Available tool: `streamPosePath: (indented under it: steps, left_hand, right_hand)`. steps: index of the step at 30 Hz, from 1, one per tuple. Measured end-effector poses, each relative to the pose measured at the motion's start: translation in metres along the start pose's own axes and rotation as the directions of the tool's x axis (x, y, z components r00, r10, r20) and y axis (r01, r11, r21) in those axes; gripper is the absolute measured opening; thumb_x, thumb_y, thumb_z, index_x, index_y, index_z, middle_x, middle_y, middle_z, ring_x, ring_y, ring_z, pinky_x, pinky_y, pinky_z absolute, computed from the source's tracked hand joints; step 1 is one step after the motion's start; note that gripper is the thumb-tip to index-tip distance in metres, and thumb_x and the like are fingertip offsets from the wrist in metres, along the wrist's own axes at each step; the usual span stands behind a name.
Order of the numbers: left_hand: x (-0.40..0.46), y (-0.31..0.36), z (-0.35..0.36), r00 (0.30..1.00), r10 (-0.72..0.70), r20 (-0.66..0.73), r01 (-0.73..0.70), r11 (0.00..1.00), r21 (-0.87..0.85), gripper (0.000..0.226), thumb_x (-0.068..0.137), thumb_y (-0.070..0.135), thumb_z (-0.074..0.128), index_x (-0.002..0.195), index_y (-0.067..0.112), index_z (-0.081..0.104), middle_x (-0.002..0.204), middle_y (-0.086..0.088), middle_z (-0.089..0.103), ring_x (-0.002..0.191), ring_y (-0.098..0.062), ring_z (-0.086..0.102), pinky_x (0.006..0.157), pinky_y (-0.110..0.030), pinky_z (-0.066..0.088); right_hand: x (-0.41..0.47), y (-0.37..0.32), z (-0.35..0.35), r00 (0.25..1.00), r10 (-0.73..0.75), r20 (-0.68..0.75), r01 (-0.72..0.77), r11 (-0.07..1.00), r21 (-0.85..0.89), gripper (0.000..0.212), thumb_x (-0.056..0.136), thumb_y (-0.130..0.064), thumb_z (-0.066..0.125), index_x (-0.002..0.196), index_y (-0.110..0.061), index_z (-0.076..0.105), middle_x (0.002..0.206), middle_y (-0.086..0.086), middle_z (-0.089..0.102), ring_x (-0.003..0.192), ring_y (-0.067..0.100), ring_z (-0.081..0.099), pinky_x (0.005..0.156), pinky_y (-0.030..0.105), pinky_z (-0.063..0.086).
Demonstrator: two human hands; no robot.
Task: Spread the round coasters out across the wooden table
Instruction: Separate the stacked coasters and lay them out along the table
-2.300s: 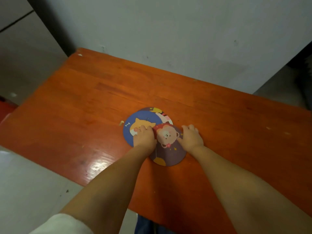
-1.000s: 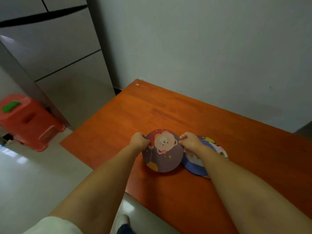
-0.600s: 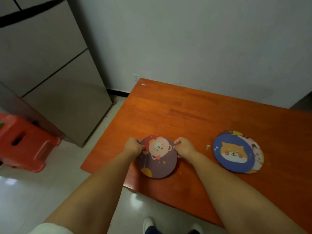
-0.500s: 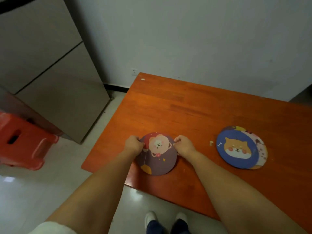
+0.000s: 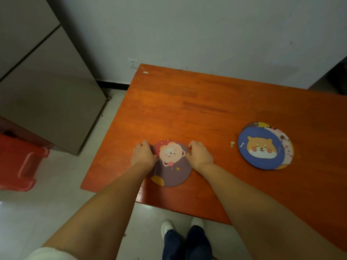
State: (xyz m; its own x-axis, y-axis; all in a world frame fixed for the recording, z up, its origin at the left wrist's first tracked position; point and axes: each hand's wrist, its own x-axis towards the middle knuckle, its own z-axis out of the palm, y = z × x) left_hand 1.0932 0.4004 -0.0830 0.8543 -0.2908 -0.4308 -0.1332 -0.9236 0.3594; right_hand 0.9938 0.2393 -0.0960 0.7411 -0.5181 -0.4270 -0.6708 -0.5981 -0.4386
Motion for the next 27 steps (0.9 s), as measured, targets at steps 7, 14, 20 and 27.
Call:
streamPosePath:
  steps: [7,14,20,27]
  left_hand:
    - [-0.004,0.042,-0.008,0.998,0.056,0.007,-0.057,0.998,0.033,0.039,0.091,0.028,0.053,0.124,0.006,0.048,0.131,-0.021,0.046,0.125,-0.039,0.042,0.099,-0.047,0.042]
    - [-0.013,0.142,0.023,0.966,0.255,0.042,-0.256,0.967,0.004,0.040,0.088,0.025,0.059,0.123,0.006,0.054,0.129,-0.023,0.051,0.123,-0.039,0.046,0.104,-0.042,0.040]
    - [-0.026,0.222,0.077,0.962,0.258,0.092,-0.255,0.966,-0.045,0.037,0.088,0.025,0.059,0.119,0.007,0.056,0.126,-0.021,0.054,0.122,-0.037,0.048,0.103,-0.040,0.041]
    - [-0.036,0.271,0.123,0.989,0.119,0.089,-0.110,0.989,-0.097,0.042,0.087,0.023,0.061,0.124,0.005,0.052,0.129,-0.022,0.051,0.122,-0.039,0.049,0.102,-0.044,0.043]
  right_hand:
    - [-0.016,0.035,-0.049,0.989,0.077,-0.123,-0.066,0.994,0.092,0.033,0.093,-0.030,0.052,0.121,-0.011,0.052,0.126,0.012,0.053,0.112,0.032,0.055,0.090,0.040,0.047]
    - [-0.024,0.131,-0.123,0.948,0.231,-0.218,-0.204,0.969,0.138,0.019,0.098,-0.022,0.043,0.109,-0.009,0.053,0.089,0.012,0.056,0.071,0.027,0.052,0.071,0.043,0.043]
    - [-0.017,0.215,-0.164,0.908,0.334,-0.253,-0.275,0.931,0.240,0.026,0.097,-0.019,0.045,0.117,-0.005,0.055,0.121,0.017,0.058,0.104,0.034,0.057,0.079,0.037,0.045]
    - [0.007,0.261,-0.174,0.941,0.308,-0.144,-0.266,0.931,0.249,0.031,0.096,-0.023,0.050,0.118,-0.002,0.057,0.121,0.019,0.061,0.108,0.034,0.058,0.079,0.035,0.047]
